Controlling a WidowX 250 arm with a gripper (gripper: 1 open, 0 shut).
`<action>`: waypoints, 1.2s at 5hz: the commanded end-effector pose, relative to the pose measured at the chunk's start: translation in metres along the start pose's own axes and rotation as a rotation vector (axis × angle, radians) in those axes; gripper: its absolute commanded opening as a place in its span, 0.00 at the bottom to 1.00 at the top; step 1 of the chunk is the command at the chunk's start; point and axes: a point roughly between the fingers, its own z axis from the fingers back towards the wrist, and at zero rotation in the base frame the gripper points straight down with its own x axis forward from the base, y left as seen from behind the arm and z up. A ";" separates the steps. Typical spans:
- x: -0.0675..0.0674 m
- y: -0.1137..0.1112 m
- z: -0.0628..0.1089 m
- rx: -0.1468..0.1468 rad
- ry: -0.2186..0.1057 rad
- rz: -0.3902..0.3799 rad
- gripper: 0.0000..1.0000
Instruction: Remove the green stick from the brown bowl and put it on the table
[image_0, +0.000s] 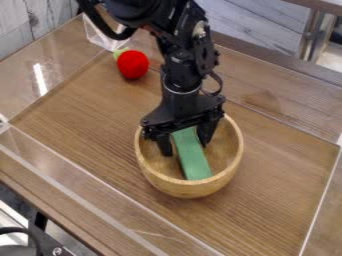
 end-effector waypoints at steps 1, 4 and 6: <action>0.003 -0.007 0.005 -0.020 -0.025 -0.011 1.00; 0.001 -0.012 0.017 -0.036 -0.031 -0.047 0.00; -0.012 -0.022 0.046 -0.085 -0.020 -0.151 0.00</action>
